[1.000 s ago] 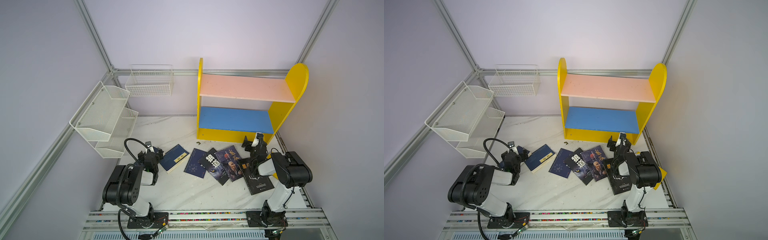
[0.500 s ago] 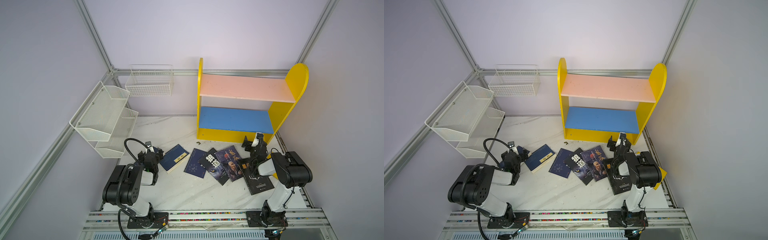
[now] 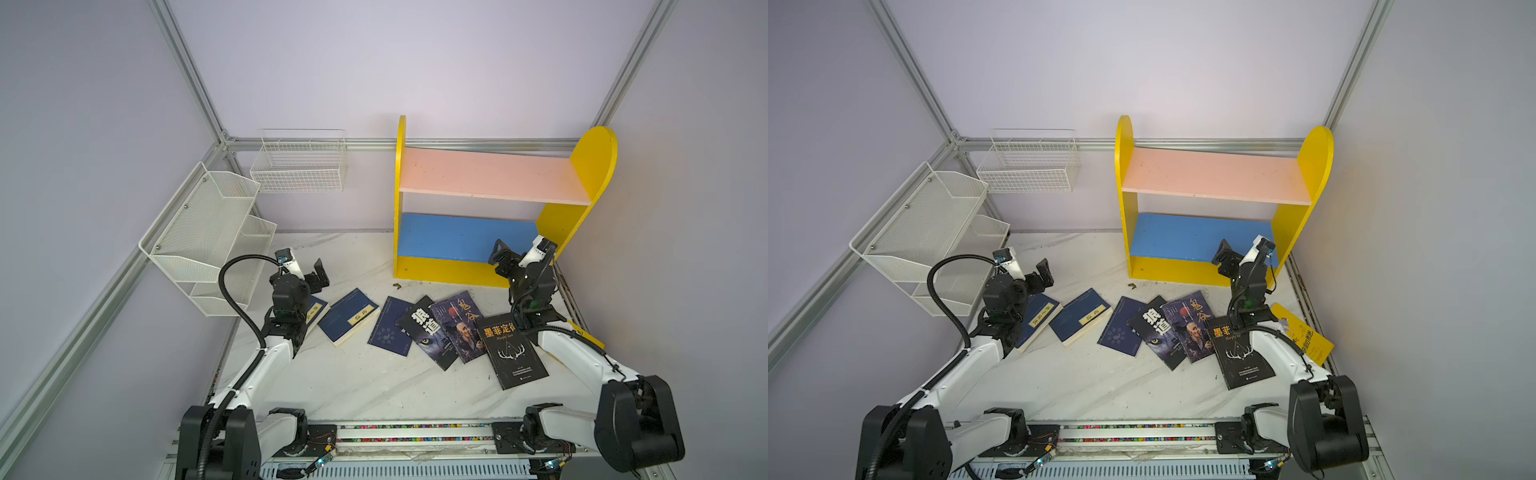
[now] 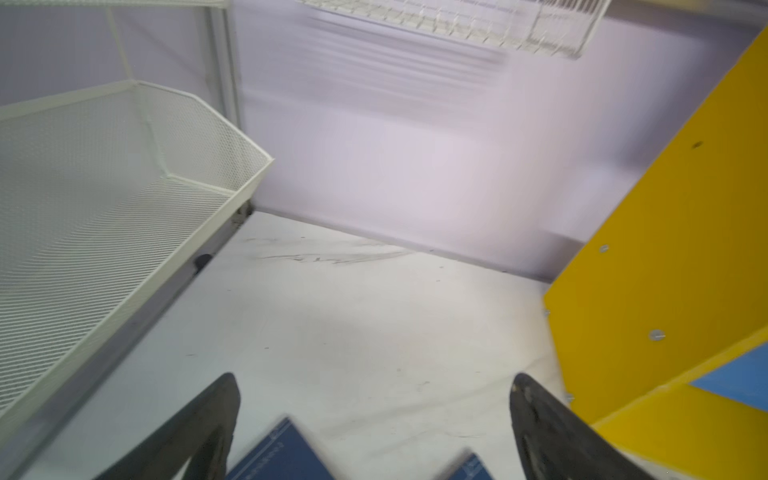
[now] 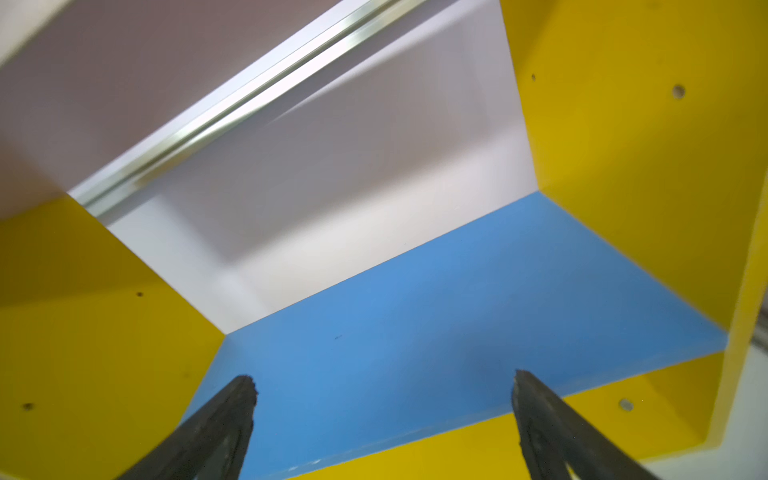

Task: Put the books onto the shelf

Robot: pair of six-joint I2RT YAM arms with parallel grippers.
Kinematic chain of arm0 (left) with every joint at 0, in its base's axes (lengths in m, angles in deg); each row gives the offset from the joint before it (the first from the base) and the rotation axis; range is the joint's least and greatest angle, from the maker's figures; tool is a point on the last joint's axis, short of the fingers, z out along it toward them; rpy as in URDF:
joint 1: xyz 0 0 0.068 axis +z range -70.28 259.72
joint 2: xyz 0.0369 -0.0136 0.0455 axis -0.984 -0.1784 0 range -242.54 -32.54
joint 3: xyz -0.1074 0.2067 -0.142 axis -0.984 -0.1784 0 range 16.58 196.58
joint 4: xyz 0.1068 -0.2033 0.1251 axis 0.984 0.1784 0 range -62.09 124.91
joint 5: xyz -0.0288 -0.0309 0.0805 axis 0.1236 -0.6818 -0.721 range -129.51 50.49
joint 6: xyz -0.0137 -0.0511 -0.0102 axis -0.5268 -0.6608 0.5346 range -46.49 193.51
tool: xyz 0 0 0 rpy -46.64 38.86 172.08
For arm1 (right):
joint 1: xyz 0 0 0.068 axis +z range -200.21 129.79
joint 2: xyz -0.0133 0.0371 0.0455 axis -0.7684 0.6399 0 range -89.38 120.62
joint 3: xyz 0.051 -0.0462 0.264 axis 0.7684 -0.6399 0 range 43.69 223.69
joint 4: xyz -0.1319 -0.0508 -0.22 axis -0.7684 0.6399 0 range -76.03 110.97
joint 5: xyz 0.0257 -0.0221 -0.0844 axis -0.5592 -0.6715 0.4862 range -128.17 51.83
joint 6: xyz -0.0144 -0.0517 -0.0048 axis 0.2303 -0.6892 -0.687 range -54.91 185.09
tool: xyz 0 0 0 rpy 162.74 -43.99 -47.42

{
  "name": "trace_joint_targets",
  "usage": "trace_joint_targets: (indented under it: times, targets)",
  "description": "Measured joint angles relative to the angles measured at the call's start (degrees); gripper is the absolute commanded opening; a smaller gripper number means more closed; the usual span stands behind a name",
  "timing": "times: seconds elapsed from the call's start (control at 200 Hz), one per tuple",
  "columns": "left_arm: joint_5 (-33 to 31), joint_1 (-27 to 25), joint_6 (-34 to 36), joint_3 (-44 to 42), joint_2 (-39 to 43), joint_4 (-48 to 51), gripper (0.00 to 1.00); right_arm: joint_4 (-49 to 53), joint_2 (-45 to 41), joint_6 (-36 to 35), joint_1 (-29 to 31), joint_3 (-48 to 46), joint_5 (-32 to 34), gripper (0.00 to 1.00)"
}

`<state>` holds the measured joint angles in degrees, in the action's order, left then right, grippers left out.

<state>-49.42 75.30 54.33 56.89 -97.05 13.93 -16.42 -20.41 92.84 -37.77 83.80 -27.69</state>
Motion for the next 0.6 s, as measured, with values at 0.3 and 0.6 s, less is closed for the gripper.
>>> trace_joint_targets:
  times: [0.3,0.6]
  targets:
    - [13.4,-10.6,-22.3,14.0,-2.4,16.5,1.00,10.3,2.9,14.6,22.9,16.9,0.2,0.97]
    - [26.4,-9.9,-33.2,8.4,-5.0,-2.3,1.00,5.9,6.6,20.1,26.4,17.1,-2.0,0.97]
